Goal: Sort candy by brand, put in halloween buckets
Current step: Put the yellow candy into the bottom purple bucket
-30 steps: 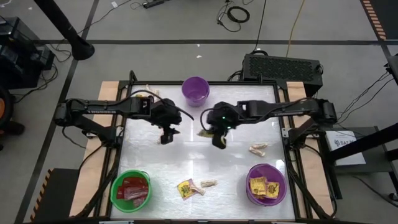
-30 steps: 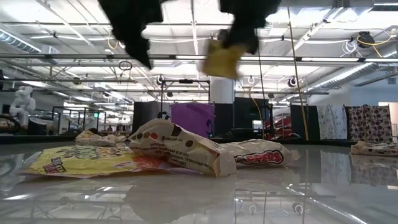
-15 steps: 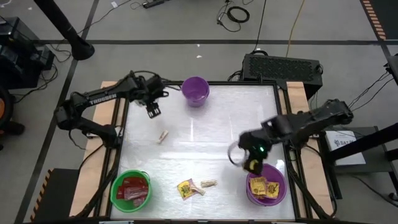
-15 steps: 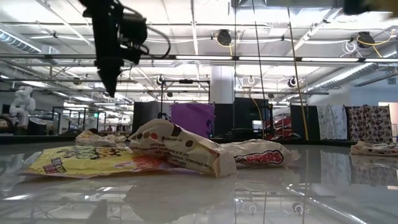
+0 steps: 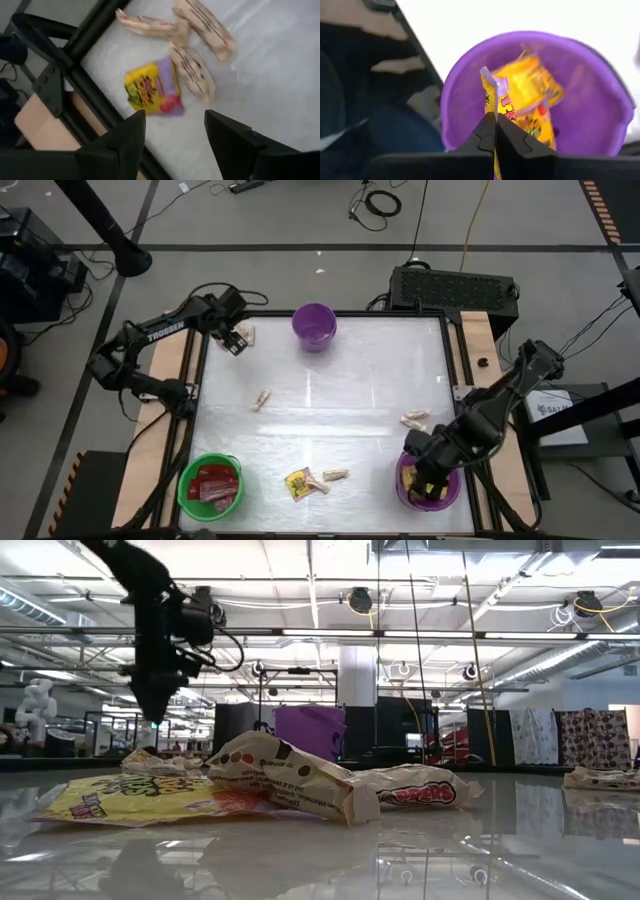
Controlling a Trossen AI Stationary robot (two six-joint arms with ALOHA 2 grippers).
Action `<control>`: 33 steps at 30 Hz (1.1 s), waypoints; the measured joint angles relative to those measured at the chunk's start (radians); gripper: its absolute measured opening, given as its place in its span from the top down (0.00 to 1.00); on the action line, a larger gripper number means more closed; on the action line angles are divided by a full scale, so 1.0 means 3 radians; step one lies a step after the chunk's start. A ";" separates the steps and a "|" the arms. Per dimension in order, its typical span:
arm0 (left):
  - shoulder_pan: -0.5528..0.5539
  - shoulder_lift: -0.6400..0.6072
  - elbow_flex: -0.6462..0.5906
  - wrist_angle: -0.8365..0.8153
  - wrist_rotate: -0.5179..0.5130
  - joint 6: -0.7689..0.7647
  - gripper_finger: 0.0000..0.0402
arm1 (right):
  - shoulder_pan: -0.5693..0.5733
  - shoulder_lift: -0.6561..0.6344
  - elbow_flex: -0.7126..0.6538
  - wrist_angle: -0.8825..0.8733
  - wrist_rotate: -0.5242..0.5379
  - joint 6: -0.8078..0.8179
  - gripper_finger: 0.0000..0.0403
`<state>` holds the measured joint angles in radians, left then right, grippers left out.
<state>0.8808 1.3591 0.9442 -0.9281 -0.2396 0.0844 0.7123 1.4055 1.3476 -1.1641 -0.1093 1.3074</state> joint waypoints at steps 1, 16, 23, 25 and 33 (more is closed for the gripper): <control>0.0050 0.0014 -0.0051 0.0120 0.0013 -0.0003 0.47 | 0.0027 0.0000 0.0000 0.0000 0.0100 0.0036 1.00; 0.0167 0.0552 -0.0319 0.0407 0.0057 0.0029 0.47 | 0.0119 0.0000 0.0000 -0.0030 -0.0197 0.0742 0.82; 0.0167 0.0839 -0.0319 0.0481 0.0062 0.0099 0.47 | 0.0145 0.0000 0.0000 -0.0103 -0.0248 0.0745 0.70; 0.0167 0.0872 -0.0314 0.0482 0.0087 0.0096 0.47 | 0.0145 0.0000 0.0000 -0.0104 -0.0243 0.0735 0.68; 0.0165 0.0909 -0.0309 0.0512 0.0141 0.0098 0.55 | 0.0139 0.0000 0.0000 -0.0104 0.0022 0.0706 0.67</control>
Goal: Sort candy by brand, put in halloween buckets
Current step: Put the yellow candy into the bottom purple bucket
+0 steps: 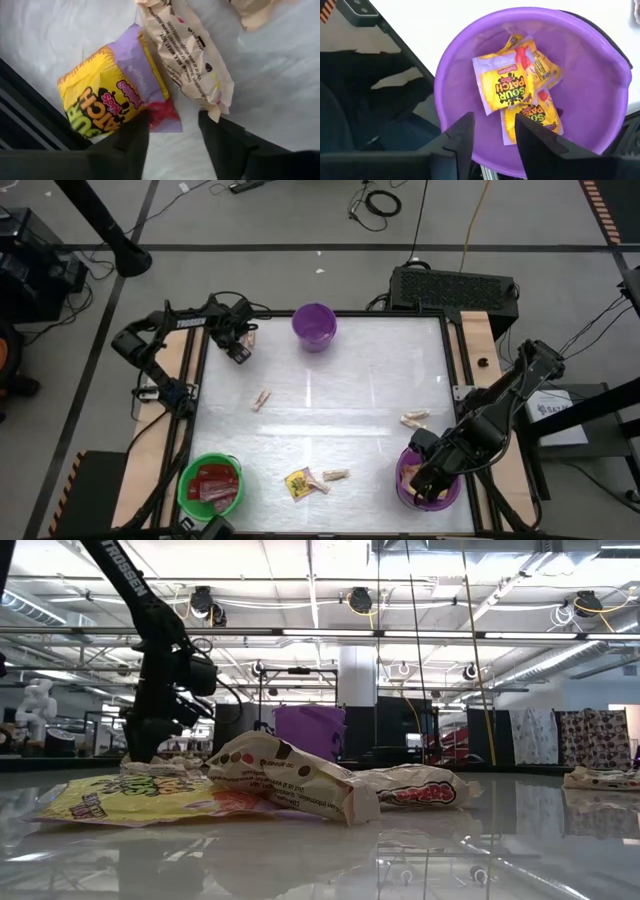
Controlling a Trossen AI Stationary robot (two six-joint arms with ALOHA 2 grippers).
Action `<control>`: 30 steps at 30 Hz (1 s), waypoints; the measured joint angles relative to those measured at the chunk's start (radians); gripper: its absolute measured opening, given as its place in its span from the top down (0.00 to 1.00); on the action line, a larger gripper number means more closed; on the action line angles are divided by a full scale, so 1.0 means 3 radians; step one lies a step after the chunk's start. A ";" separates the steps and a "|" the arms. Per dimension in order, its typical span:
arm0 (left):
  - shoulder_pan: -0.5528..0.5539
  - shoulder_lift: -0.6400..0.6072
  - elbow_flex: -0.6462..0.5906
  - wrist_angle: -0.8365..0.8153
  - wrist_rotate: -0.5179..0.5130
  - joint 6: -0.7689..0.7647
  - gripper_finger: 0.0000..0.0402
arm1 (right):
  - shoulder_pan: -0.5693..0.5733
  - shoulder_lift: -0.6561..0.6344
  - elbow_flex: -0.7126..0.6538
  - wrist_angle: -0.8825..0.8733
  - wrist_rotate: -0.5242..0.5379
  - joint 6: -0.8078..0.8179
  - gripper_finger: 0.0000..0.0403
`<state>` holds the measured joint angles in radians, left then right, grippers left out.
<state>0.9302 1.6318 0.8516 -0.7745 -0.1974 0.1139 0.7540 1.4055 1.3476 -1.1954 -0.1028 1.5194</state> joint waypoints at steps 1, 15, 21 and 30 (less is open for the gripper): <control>0.0016 0.0001 0.0000 0.0005 0.0017 -0.0001 0.58 | 0.0000 0.0000 0.0000 0.0001 -0.0001 0.0021 0.67; 0.0070 0.0037 0.0000 0.0110 -0.0004 -0.0100 0.99 | 0.0000 0.0000 0.0004 0.0257 0.0149 0.0043 0.67; -0.0140 -0.0173 -0.0022 -0.0124 0.0060 -0.0270 0.99 | -0.0062 0.0000 0.0004 0.0288 0.0925 -0.0378 0.67; -0.0500 -0.0977 -0.0015 -0.0496 0.0252 -0.0621 1.00 | -0.0486 0.0000 0.0004 0.0374 0.2072 -0.1766 0.67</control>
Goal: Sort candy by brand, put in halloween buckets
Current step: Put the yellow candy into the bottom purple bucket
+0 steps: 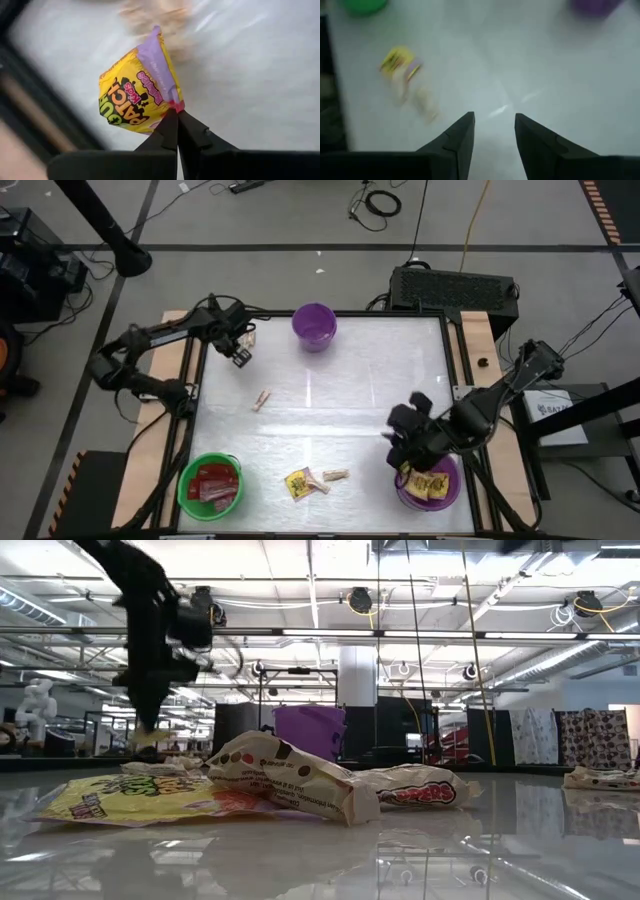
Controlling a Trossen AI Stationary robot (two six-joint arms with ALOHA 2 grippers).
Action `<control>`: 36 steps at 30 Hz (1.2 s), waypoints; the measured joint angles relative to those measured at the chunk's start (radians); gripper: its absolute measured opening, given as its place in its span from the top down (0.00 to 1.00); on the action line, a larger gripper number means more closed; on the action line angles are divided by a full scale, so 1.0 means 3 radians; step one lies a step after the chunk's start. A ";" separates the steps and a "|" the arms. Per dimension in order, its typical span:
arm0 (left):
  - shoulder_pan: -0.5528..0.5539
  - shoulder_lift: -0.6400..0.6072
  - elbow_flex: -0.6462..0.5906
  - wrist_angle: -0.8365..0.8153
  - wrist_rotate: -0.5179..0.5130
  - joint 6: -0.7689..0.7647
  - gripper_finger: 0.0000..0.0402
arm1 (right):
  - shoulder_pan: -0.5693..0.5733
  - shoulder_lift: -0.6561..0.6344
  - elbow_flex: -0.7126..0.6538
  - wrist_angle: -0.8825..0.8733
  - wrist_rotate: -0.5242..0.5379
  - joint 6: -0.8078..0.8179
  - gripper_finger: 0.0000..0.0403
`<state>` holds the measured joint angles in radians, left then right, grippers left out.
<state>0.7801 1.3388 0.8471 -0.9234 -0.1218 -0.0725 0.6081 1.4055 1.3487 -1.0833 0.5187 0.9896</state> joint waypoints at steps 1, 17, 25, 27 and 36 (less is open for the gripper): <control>-0.0055 -0.0116 0.0000 0.0003 0.0172 -0.0084 1.00 | -0.0054 0.0000 0.0000 0.0041 0.0147 -0.0161 0.67; -0.1526 -0.0730 0.0008 0.2778 0.1979 -0.1310 1.00 | -0.1289 0.0004 0.0000 0.1964 -0.0138 -0.2714 0.67; -0.2139 -0.0412 0.0010 0.3733 0.1977 -0.1310 1.00 | -0.1693 0.0079 0.0001 0.2640 -0.0786 -0.3377 0.66; -0.2229 -0.0333 0.0010 0.3781 0.1976 -0.1311 1.00 | -0.1732 0.0079 0.0001 0.2637 -0.0817 -0.3392 0.65; -0.2409 -0.0117 0.0009 0.3772 0.1968 -0.1310 1.00 | -0.1940 0.0080 0.0001 0.2529 -0.2148 -0.2886 0.59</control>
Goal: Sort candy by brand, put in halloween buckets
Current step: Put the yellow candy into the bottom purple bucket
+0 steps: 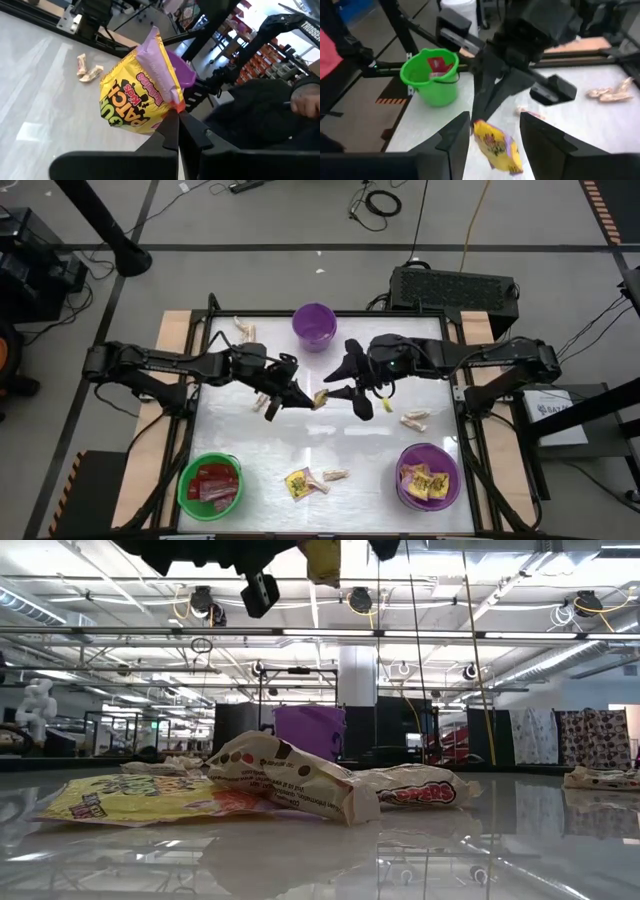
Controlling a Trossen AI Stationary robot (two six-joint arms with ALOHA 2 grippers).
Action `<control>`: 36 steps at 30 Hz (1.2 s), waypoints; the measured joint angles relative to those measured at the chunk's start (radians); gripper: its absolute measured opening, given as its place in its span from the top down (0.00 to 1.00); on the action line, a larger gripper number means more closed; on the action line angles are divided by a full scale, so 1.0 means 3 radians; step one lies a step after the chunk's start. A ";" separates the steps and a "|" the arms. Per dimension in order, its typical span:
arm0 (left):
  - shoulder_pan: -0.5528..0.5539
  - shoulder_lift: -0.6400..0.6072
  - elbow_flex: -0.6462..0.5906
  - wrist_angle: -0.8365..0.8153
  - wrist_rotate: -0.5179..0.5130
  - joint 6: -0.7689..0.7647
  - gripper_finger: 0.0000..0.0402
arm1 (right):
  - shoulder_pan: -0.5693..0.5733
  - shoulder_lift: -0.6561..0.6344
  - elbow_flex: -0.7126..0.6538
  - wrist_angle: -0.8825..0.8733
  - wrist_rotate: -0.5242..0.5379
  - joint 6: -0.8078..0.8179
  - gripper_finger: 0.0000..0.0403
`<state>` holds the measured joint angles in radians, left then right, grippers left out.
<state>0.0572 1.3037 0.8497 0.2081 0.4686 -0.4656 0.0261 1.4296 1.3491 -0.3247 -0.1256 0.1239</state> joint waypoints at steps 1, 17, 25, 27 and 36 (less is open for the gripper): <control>0.0001 0.0000 0.0000 0.0002 0.0000 0.0000 1.00 | -0.0009 0.0000 0.0000 -0.0033 -0.0029 0.0020 0.58; 0.0007 -0.0001 0.0000 0.0121 0.0020 0.0106 1.00 | -0.0063 0.0262 -0.0004 -0.0149 -0.0214 -0.0123 0.60; 0.0007 -0.0001 0.0000 0.0122 0.0008 0.0097 0.98 | -0.0068 0.0229 -0.0004 -0.0154 -0.0167 -0.0406 0.81; 0.0007 -0.0001 0.0000 0.0117 0.0008 0.0095 0.94 | -0.0068 0.0228 -0.0004 -0.0169 -0.0171 -0.0518 0.91; 0.0083 -0.0036 -0.0001 -0.0077 -0.0024 0.0085 0.67 | -0.0068 0.0110 -0.0004 -0.0604 -0.0103 -0.0268 0.99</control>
<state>0.0823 1.2929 0.8494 0.1851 0.4615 -0.4400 0.0055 1.4627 1.3479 -0.5059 -0.1566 0.0434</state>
